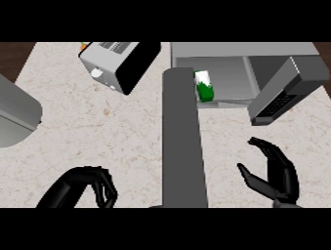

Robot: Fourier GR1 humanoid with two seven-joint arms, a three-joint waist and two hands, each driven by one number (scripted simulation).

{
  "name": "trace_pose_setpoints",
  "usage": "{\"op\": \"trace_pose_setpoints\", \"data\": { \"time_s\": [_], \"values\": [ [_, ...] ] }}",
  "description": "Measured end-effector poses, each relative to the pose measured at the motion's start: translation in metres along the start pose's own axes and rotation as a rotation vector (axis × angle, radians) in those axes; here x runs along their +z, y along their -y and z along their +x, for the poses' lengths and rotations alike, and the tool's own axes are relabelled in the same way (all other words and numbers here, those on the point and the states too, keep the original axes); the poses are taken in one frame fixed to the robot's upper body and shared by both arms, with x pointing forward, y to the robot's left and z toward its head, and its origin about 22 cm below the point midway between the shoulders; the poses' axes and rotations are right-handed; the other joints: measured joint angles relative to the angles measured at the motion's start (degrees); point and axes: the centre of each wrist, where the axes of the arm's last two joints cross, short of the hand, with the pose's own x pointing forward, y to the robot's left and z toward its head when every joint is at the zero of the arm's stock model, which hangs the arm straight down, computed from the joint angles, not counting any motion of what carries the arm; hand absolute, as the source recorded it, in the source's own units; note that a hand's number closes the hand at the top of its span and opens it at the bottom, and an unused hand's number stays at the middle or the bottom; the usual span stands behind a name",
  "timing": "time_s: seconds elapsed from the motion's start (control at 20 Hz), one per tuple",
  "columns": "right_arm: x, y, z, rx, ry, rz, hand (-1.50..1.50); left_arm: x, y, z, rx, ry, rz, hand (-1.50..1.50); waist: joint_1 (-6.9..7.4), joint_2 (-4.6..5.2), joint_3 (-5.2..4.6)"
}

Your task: Pick up the milk, place it into the microwave and close the microwave

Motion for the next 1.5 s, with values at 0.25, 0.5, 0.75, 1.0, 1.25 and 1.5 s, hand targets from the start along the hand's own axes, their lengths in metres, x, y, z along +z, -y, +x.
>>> {"op": "trace_pose_setpoints", "data": {
  "time_s": [0.25,0.5,0.75,1.0,1.25,1.5],
  "values": [
    [0.015,0.027,0.030,-0.015,0.026,-0.048,-1.50,-0.039,0.018,-0.012,-0.063,-0.008,-0.049,1.50,0.25,0.18,0.02],
    [0.014,0.045,0.056,0.005,0.043,-0.067,-1.50,-0.085,0.041,-0.020,-0.099,-0.009,-0.116,1.50,0.45,0.29,0.03],
    [0.013,0.061,0.075,0.050,0.063,-0.041,-1.50,-0.120,0.070,-0.024,-0.176,0.023,-0.197,1.50,0.26,0.31,0.04],
    [0.010,0.068,0.096,0.048,0.107,-0.017,-1.50,-0.144,0.098,-0.037,-0.217,-0.017,-0.253,1.50,-0.46,0.39,0.03],
    [-0.002,0.063,0.112,0.012,0.143,0.036,-1.50,-0.157,0.122,-0.051,-0.234,-0.102,-0.281,1.50,-2.02,0.68,-0.01],
    [-0.021,0.058,0.130,-0.026,0.158,0.118,-1.50,-0.165,0.137,-0.056,-0.248,-0.176,-0.323,-1.50,-4.14,1.11,-0.06]
  ]
}}
